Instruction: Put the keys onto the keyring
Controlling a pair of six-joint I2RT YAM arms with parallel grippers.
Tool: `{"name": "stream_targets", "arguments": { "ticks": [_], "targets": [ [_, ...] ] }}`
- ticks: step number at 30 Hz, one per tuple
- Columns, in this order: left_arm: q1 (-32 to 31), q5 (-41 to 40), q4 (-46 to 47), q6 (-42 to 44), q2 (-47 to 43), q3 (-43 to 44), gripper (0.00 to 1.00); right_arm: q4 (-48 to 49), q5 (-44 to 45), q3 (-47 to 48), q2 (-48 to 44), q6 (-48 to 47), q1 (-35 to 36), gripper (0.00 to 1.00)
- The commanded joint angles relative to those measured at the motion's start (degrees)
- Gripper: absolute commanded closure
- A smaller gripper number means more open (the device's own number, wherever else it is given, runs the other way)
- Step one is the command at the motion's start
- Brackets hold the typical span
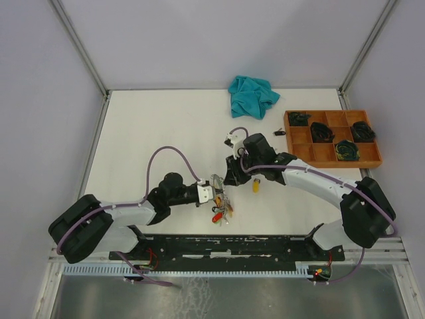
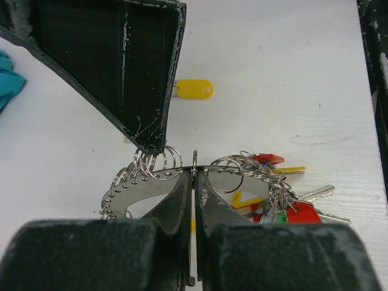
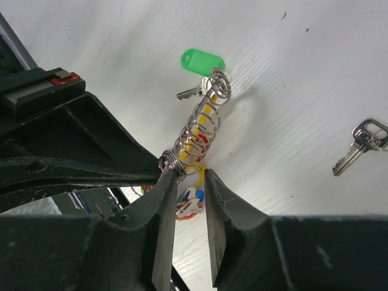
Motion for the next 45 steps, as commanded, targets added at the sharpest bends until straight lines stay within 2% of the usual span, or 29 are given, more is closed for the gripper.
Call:
{"name": "stream_targets", "arguments": {
  "ticks": [1, 9, 18, 22, 25, 32, 40, 45],
  "targets": [
    [-1.31, -6.16, 7.47, 5.63, -2.48, -2.06, 0.97, -2.33, 3.12, 3.13, 0.00, 2.33, -0.05, 0.68],
    [-2.37, -10.38, 13.10, 9.01, -2.18, -4.62, 0.97, -5.47, 9.18, 1.92, -2.44, 0.45, 0.00, 0.64],
    [-4.15, -14.32, 15.29, 15.19, 0.39, -4.89, 0.97, -6.65, 12.35, 0.02, -8.54, -3.44, -0.04, 0.54],
    [-4.36, -14.70, 15.99, 15.84, 1.08, -4.68, 0.97, -8.52, 18.32, -0.54, -9.68, -3.18, -0.06, 0.50],
    [-4.33, -15.27, 15.76, 14.51, 1.14, -4.61, 0.97, -12.44, 26.13, 0.27, -8.53, -1.72, 0.02, 0.50],
    [-4.42, -20.51, 8.67, 6.39, 0.35, -0.45, 0.97, -18.25, 34.63, 1.44, -3.27, 3.59, -0.32, 0.50],
    [-3.57, -25.49, 3.63, -0.78, 0.42, 3.05, 0.97, -17.24, 33.49, 1.05, 2.90, 7.99, -2.67, 0.50],
    [-2.19, -25.01, 2.46, -4.17, 0.70, 4.07, 0.97, -15.34, 33.24, -0.02, 5.57, 9.58, -3.28, 0.49]
  ]
}}
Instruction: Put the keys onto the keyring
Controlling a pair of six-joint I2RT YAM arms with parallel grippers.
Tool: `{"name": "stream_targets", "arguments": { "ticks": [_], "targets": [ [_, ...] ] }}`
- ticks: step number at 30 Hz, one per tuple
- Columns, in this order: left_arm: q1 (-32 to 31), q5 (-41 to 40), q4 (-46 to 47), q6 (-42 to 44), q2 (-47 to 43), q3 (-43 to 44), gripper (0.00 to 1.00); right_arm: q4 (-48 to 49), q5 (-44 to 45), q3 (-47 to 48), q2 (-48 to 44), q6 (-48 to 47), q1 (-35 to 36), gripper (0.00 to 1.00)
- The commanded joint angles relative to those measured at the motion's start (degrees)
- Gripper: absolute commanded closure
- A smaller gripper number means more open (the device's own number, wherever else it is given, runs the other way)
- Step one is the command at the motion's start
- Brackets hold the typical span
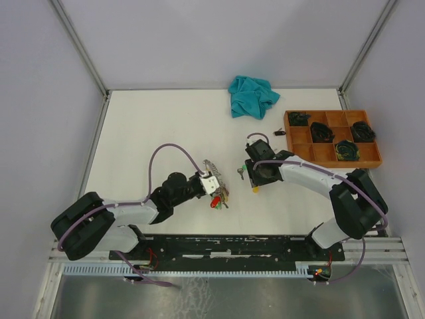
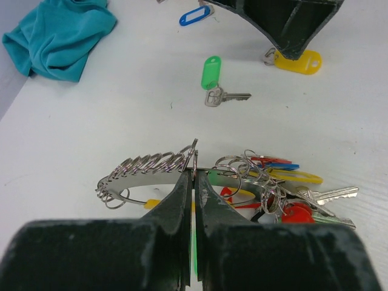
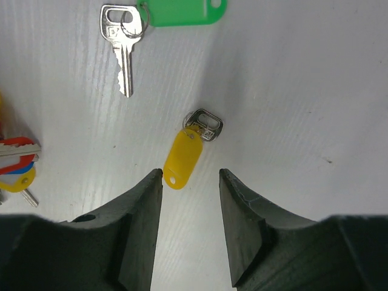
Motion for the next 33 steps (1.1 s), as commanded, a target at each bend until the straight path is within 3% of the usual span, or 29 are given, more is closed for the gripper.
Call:
{"name": "stream_targets", "arguments": {
  "ticks": [1, 10, 20, 25, 33],
  "targets": [
    [1.47, -0.82, 0.65, -6.48, -0.39, 3.19, 0.97, 2.59, 0.89, -0.17, 1.93, 2.91, -0.57, 0.49],
    [3.29, -0.52, -2.59, -11.93, -0.40, 5.38, 0.97, 5.29, -1.68, -1.86, 4.01, 3.61, -0.57, 0.59],
    [3.50, -0.34, -2.40, -13.13, -1.73, 4.91, 0.97, 3.02, -3.06, -0.69, 0.61, 1.88, -0.59, 0.92],
    [3.80, -1.18, -2.02, -14.78, -2.12, 4.78, 0.97, 1.93, -3.00, -0.04, -4.85, -1.39, -0.53, 0.99],
    [4.49, -0.67, -1.94, -16.33, -3.21, 4.47, 0.97, 5.07, -12.81, 0.18, -7.70, -6.72, -0.61, 0.96]
  ]
}}
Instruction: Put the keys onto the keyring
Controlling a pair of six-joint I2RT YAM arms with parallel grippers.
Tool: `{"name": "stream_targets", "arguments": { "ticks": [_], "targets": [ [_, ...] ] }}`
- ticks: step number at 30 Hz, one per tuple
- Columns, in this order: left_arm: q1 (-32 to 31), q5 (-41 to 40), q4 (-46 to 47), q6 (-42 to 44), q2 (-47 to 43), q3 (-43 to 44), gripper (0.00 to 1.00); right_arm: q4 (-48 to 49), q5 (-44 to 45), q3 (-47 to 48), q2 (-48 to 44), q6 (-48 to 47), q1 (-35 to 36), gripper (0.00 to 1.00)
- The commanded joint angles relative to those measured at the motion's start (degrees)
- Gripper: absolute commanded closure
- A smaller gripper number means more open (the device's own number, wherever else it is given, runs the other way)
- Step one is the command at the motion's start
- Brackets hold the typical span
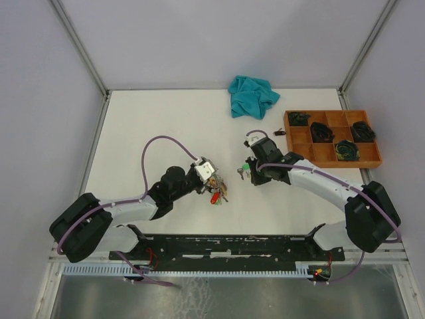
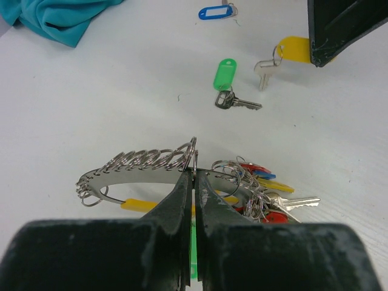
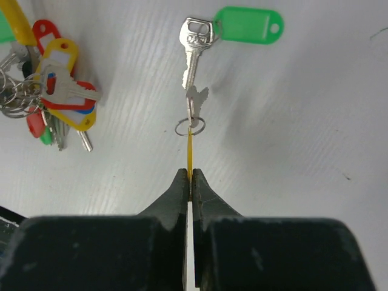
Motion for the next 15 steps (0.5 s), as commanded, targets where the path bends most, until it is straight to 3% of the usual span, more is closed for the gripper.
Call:
{"name": "stream_targets", "arguments": {
  "ticks": [1, 15],
  "targets": [
    [0.65, -0.16, 3.05, -2.82, -2.60, 1.25, 0.97, 3.27, -7.06, 1.09, -1.29, -2.64, -0.29, 0.95],
    [1.02, 1.23, 2.50, -3.25, -1.23, 1.99, 0.97, -1.51, 1.20, -2.71, 5.61, 5.24, -0.30, 0.83]
  ]
}}
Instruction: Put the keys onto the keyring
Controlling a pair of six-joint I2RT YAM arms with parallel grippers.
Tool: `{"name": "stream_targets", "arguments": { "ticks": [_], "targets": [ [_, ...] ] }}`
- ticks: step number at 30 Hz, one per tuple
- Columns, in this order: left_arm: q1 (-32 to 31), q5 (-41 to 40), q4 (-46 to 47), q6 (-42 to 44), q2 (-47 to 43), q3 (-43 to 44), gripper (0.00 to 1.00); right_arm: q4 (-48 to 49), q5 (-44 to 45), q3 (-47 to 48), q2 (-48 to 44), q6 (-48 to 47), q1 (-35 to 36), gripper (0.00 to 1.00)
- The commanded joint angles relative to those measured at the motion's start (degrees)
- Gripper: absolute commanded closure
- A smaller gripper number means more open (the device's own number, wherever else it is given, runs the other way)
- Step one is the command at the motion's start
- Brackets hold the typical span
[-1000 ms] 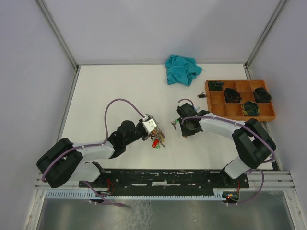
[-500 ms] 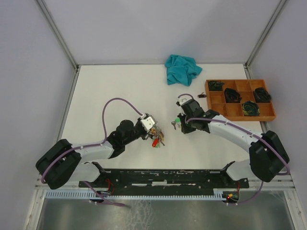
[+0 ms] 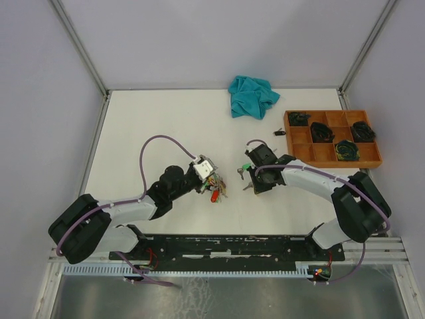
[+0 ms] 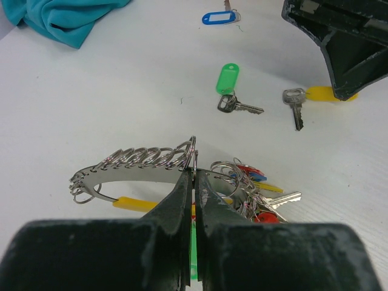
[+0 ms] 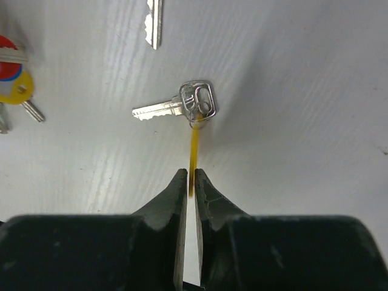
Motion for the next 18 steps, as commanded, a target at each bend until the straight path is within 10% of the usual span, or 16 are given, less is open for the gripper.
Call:
{"name": "stream_targets", "arguments": {
  "ticks": [1, 11, 18],
  "targets": [
    [0.34, 0.84, 2.30, -2.07, -0.20, 2.14, 0.97, -0.42, 3.41, -0.34, 1.24, 2.62, -0.27, 0.82],
    [0.40, 0.78, 1.51, -2.09, -0.18, 2.42, 0.97, -3.63, 7.64, 1.77, -3.05, -0.63, -0.29, 0.54],
    [0.40, 1.06, 1.44, -2.22, -0.29, 2.58, 0.97, -0.39, 3.95, 3.47, -3.09, -4.97, -0.25, 0.56]
  ]
}}
